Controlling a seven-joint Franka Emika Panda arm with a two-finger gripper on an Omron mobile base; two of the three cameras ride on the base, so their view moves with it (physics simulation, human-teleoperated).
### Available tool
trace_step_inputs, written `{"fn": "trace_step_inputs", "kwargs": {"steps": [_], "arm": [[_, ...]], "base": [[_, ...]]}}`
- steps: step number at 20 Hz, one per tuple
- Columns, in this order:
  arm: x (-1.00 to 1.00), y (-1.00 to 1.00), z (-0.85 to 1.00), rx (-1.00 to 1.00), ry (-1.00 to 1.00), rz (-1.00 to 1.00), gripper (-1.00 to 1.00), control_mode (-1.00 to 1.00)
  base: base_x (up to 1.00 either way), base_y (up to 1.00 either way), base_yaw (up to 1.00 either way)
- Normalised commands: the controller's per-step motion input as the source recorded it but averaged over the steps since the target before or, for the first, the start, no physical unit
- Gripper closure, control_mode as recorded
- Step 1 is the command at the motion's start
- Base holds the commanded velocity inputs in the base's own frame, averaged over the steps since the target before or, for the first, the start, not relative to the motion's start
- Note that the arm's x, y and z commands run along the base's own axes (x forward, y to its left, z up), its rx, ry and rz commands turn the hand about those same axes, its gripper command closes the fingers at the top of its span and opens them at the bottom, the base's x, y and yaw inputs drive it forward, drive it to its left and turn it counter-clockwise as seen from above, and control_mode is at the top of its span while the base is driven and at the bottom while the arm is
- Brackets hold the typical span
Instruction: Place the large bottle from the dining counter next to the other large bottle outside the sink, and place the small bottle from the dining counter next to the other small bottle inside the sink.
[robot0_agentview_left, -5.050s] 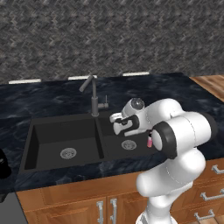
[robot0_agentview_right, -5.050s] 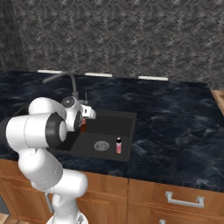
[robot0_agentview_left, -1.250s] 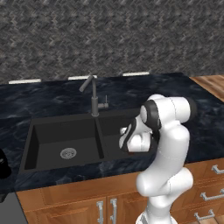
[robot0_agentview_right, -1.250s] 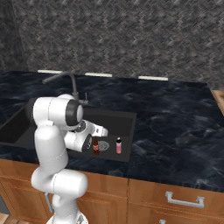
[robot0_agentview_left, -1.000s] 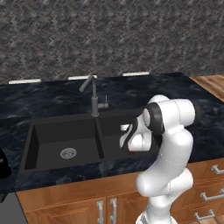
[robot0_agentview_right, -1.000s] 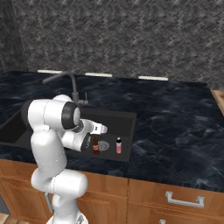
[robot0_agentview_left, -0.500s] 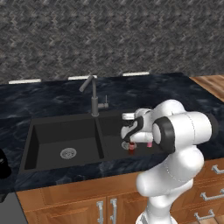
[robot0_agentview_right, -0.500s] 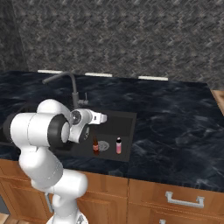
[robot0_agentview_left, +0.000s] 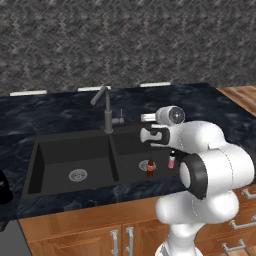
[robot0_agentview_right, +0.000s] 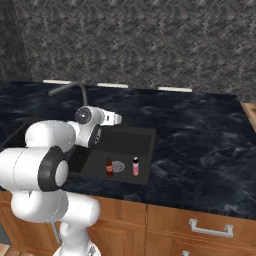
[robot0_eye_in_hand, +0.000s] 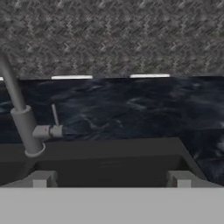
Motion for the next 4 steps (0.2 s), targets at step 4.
{"fn": "trace_step_inputs", "kwargs": {"steps": [4], "arm": [[0.0, 0.14, 0.57, 0.0, -0.01, 0.01, -1.0, -1.0]], "base": [[0.0, 0.0, 0.0]]}}
